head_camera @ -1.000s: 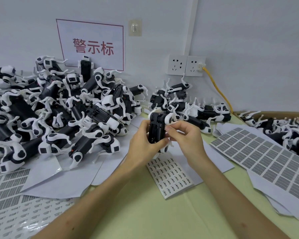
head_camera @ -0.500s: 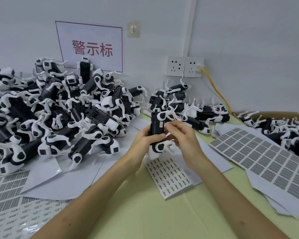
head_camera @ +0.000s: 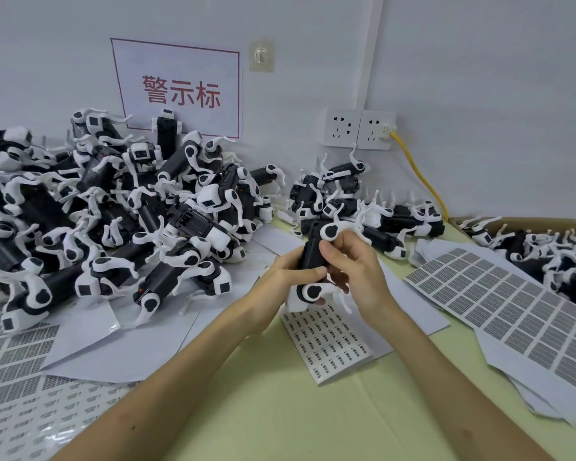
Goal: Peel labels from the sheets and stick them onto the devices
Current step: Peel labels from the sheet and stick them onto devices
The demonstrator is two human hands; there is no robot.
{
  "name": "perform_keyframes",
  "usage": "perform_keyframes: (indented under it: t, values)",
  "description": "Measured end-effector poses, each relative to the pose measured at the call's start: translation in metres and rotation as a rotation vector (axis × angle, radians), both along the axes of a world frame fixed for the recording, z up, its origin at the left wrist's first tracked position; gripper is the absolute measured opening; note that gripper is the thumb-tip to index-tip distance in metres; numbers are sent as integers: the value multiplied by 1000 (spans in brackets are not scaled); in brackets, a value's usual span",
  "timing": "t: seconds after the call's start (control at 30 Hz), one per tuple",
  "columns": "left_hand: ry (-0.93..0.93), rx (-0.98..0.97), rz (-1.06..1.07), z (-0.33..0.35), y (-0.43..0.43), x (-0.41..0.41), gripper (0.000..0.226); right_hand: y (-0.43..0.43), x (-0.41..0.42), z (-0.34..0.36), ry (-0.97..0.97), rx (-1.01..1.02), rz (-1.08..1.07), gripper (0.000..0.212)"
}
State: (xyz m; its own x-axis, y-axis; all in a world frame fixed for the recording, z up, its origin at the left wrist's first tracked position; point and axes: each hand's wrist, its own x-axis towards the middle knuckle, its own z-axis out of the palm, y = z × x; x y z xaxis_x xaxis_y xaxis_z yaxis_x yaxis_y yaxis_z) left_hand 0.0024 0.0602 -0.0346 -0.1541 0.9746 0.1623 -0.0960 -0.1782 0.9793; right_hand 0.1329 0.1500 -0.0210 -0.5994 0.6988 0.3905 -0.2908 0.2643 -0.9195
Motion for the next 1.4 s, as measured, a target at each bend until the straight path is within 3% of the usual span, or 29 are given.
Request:
perform_keyframes:
  t: [0.73, 1.03, 1.23, 1.4]
  values:
    - [-7, 1, -72, -4, 3, -3, 34, -5, 3, 0, 25, 59, -32, 34]
    - [-78, -15, -95, 1, 1, -1, 49, -6, 5, 4, 0, 146, -47, 25]
    - [-80, -34, -20, 1, 2, 4, 52, -6, 1, -2, -34, 194, -65, 26]
    - [46, -48, 139, 1, 7, 3, 57, -8, -1, -6, -38, 184, 2, 22]
